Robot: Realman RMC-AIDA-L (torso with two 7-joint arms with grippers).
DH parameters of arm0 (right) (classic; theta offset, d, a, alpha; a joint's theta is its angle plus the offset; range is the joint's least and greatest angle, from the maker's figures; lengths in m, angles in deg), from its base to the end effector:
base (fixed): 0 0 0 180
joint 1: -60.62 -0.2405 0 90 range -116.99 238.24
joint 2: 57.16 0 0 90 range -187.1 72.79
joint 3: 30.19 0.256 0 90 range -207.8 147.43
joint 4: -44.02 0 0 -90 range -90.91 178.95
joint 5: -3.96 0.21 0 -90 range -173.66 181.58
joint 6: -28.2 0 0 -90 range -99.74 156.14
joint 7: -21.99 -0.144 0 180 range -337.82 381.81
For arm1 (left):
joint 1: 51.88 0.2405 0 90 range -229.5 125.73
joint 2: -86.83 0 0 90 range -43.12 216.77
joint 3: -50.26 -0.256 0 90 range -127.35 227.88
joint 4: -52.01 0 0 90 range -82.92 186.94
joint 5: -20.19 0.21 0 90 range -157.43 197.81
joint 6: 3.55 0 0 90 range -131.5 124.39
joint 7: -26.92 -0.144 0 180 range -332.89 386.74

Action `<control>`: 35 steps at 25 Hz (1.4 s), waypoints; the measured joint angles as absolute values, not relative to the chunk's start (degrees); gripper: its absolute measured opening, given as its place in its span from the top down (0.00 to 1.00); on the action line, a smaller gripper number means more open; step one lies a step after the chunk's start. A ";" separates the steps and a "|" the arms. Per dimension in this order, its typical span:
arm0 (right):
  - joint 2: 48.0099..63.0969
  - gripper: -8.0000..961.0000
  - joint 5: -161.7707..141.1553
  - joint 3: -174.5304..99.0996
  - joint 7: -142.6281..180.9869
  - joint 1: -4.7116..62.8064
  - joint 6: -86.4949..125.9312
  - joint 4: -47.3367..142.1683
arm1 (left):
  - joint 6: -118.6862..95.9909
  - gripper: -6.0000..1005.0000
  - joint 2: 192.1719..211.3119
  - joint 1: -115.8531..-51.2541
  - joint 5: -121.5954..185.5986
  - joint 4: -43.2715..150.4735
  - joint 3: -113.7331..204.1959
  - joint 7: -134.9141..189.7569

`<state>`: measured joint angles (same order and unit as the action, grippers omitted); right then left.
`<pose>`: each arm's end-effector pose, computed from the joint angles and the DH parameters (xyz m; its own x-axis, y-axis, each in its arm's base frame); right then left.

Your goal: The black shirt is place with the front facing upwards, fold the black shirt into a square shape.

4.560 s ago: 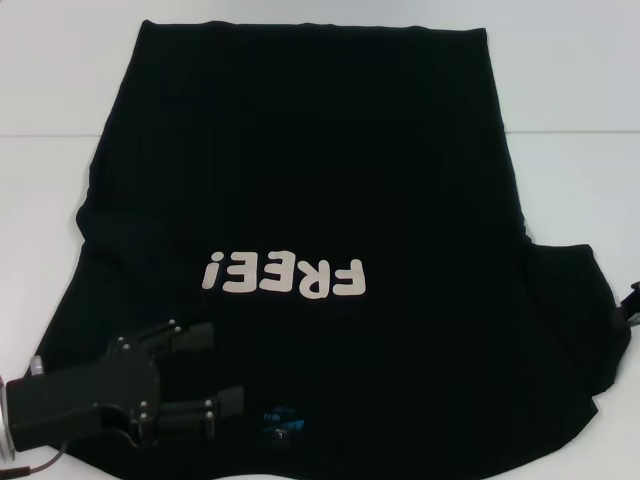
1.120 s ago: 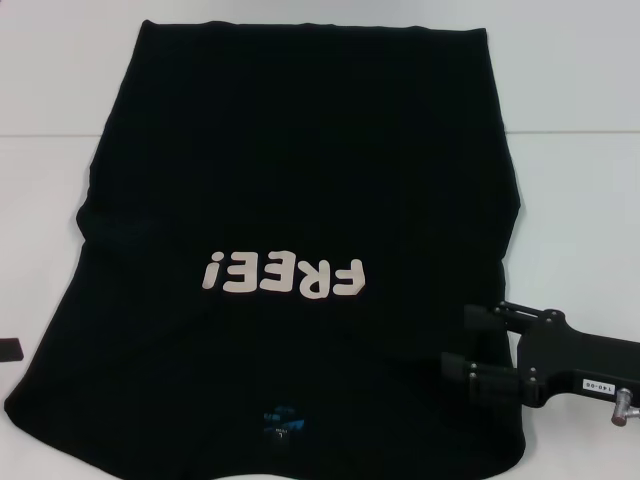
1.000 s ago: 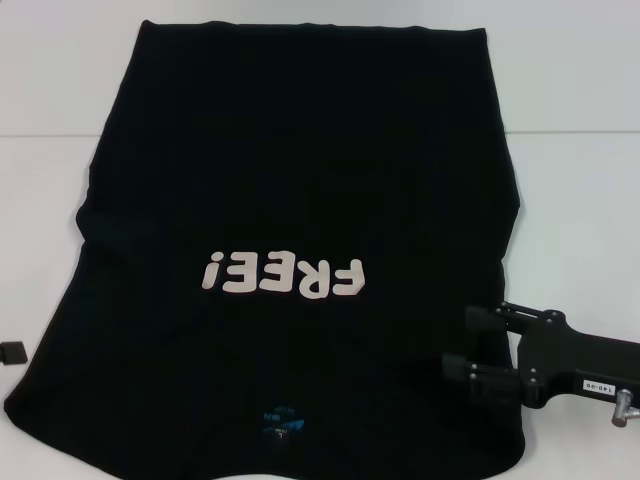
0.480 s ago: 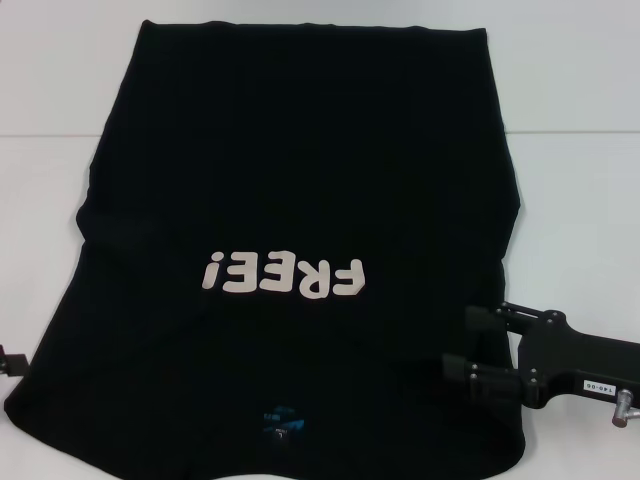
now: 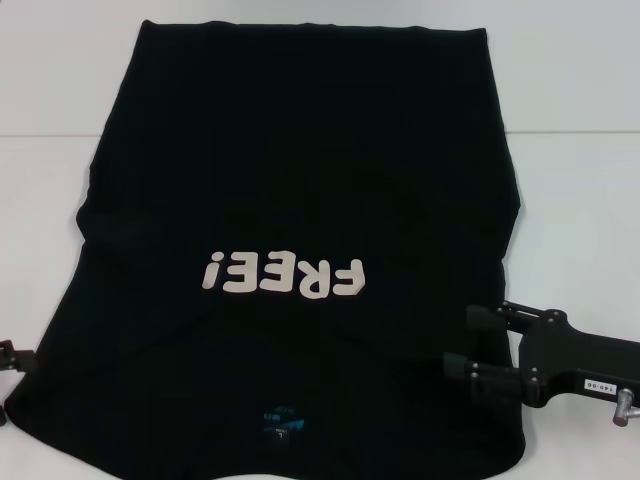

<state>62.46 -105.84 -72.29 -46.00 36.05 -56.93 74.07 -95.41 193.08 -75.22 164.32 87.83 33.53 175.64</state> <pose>0.2952 0.2961 -0.0272 0.7758 -0.3378 -0.5329 -0.4931 -0.8516 -0.1780 -0.3977 0.2676 0.1034 -0.3632 0.8409 0.4012 0.9309 0.3460 0.1176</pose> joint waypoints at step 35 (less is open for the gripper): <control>62.37 0.14 -105.63 -72.29 -46.12 35.58 -56.97 74.26 | -93.46 0.05 193.13 -77.95 166.62 88.16 31.17 176.92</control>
